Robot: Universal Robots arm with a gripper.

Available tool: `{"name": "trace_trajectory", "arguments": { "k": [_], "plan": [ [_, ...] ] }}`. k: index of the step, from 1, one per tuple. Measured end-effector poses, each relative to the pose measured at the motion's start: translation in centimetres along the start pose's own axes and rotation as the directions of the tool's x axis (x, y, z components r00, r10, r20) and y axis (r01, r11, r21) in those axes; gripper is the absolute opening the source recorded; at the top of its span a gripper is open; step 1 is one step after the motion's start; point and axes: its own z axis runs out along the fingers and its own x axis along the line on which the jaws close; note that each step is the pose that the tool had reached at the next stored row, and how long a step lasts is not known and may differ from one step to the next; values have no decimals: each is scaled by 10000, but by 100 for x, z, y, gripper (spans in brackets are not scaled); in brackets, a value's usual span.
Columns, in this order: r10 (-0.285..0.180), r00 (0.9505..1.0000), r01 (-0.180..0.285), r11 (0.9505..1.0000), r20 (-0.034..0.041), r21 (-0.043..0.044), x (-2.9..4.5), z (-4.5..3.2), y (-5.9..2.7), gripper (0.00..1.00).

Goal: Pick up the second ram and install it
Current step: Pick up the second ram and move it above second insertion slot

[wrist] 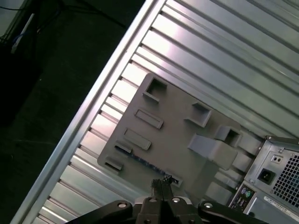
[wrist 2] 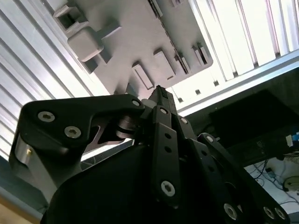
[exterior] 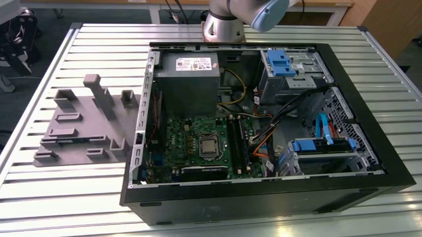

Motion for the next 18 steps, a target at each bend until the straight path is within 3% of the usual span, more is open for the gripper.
{"name": "trace_trajectory", "arguments": {
  "k": [6,18],
  "plan": [
    [-925,9957,924,9957,-29,-22,0,3,0,11],
    [-2316,9728,2316,9728,-69,-60,0,6,0,11]
  ]
}}
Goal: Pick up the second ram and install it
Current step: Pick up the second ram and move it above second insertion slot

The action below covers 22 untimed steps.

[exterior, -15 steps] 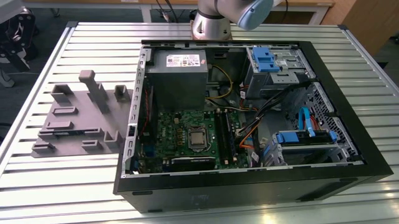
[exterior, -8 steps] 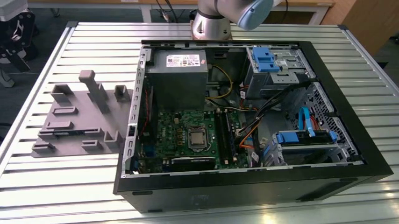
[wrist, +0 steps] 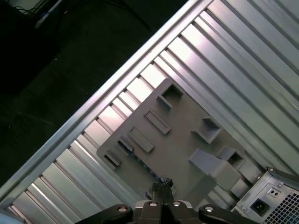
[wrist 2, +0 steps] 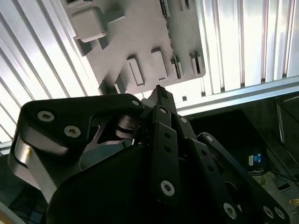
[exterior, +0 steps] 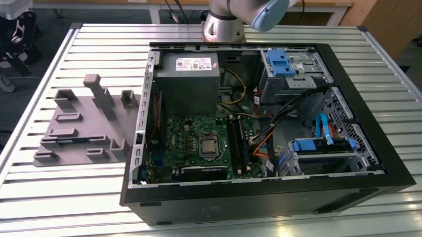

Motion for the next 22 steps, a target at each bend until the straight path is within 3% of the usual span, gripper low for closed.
{"name": "trace_trajectory", "arguments": {
  "k": [8,16,17,22],
  "plan": [
    [-590,9983,590,9983,-19,-14,0,0,0,11],
    [-1147,9934,1147,9934,-36,-28,0,1,0,11],
    [-1547,9879,1547,9880,-48,-39,0,1,0,11],
    [-1872,9823,1871,9823,-57,-48,0,1,0,11]
  ]
}}
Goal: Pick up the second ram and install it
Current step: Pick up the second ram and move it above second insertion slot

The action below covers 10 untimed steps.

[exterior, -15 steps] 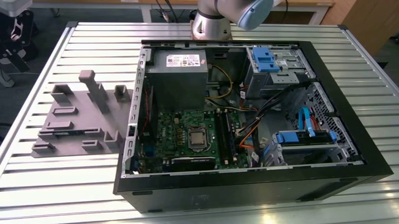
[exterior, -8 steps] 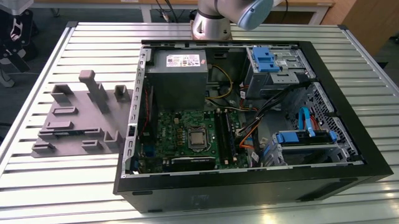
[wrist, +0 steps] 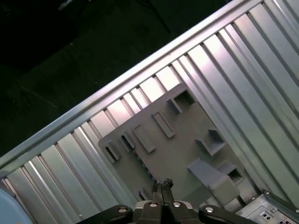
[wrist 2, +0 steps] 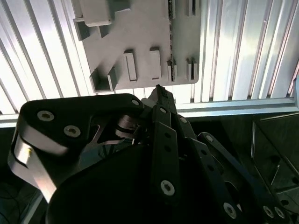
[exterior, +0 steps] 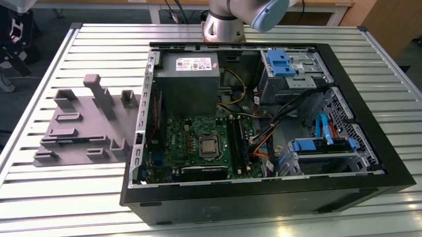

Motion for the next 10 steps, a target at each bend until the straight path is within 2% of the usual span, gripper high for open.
{"name": "trace_trajectory", "arguments": {
  "k": [10],
  "plan": [
    [-666,9978,666,9978,-22,-16,2,3,-3,11]
  ]
}}
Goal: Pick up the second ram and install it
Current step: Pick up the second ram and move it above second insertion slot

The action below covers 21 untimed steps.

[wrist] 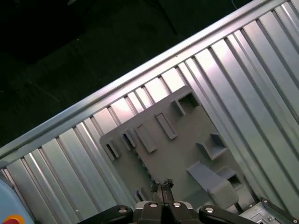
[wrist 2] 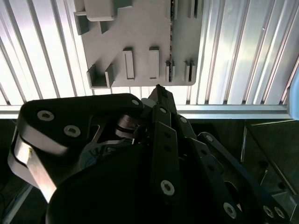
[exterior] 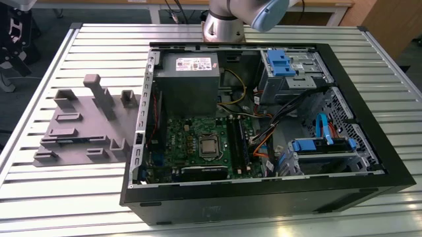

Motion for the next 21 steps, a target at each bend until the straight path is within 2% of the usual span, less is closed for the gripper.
{"name": "trace_trajectory", "arguments": {
  "k": [21],
  "plan": [
    [-787,9969,787,9969,-24,-18,14,4,-7,11]
  ]
}}
